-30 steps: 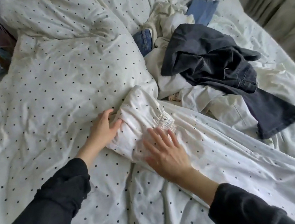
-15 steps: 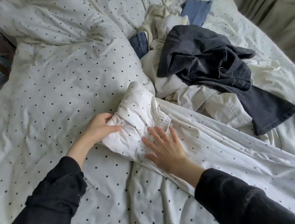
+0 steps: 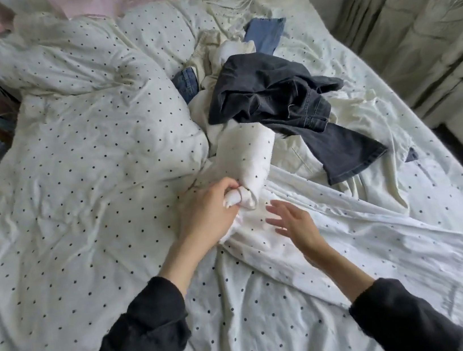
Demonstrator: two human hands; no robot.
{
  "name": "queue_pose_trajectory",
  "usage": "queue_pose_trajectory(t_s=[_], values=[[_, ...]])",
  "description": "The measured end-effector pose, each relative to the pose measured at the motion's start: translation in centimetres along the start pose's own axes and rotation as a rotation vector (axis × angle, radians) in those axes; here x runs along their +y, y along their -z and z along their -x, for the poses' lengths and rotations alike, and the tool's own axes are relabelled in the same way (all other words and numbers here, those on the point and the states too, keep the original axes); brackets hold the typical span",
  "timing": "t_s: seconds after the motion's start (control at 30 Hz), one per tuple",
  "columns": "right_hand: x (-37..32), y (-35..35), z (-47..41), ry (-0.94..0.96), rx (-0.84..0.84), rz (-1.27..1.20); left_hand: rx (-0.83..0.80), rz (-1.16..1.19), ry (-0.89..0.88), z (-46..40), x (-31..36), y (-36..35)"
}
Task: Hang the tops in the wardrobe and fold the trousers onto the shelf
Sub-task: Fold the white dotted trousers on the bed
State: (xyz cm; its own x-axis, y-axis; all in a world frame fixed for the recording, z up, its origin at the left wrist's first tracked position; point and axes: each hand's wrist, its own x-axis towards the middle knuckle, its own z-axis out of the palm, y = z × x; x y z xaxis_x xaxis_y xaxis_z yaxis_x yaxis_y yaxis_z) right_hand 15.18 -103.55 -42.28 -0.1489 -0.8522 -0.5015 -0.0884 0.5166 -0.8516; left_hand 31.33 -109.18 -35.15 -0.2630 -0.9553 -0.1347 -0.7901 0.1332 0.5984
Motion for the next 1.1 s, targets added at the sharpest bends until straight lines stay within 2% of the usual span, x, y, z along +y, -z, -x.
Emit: queue_pose_trajectory(t_s=[0.1,0.17,0.23,0.27,0.3,0.37,0.43,0.47,0.5,0.57,0.63,0.67,0.77,0.87,0.97,1.1], values=[[1.3,3.0,2.6,-0.037,0.105,-0.206,-0.124,-0.080,-0.074,2.4,2.4,-5.1],[1.8,4.1,3.1,-0.058,0.167,-0.266,-0.310,-0.117,-0.095,3.2,3.0,-7.7],[3.0,4.9,3.0,-0.068,0.214,-0.115,-0.495,-0.083,-0.060,3.4,3.2,-8.9],[3.9,5.0,3.0,-0.056,0.254,0.030,-0.529,-0.054,-0.023,3.4,3.0,-9.2],[4.6,5.1,3.1,-0.008,0.313,0.191,-0.496,-0.031,0.013,3.2,2.8,-9.6],[5.6,4.5,3.3,0.235,0.392,0.490,-0.256,-0.005,0.060,2.4,1.5,-9.5],[6.3,3.9,2.9,0.447,0.369,0.760,0.011,0.003,0.109,0.8,-0.6,-9.5],[6.3,3.5,2.5,0.488,0.325,0.882,0.073,-0.004,0.137,0.0,-1.9,-9.2],[6.6,3.3,2.2,0.504,0.268,0.985,0.063,-0.016,0.180,-0.8,-3.0,-9.1],[7.1,2.9,1.6,0.495,0.135,1.113,-0.094,0.015,0.316,-2.1,-4.9,-8.8],[8.0,2.9,0.9,0.428,0.025,1.181,-0.254,0.107,0.452,-2.9,-6.2,-9.2],[8.3,3.0,0.8,0.392,0.004,1.201,-0.283,0.179,0.497,-3.1,-6.5,-9.4],[9.0,3.1,0.5,0.337,-0.015,1.254,-0.279,0.385,0.517,-3.1,-6.1,-9.0],[8.8,2.9,-0.3,0.301,-0.035,1.254,-0.239,0.439,0.452,-3.0,-5.4,-7.5],[7.2,1.7,-1.7,0.297,-0.047,1.228,-0.148,0.256,0.320,-3.6,-3.5,-4.9],[3.3,-1.4,-4.1,0.377,-0.087,1.103,0.075,-0.142,0.225,-4.8,-1.5,0.2]])
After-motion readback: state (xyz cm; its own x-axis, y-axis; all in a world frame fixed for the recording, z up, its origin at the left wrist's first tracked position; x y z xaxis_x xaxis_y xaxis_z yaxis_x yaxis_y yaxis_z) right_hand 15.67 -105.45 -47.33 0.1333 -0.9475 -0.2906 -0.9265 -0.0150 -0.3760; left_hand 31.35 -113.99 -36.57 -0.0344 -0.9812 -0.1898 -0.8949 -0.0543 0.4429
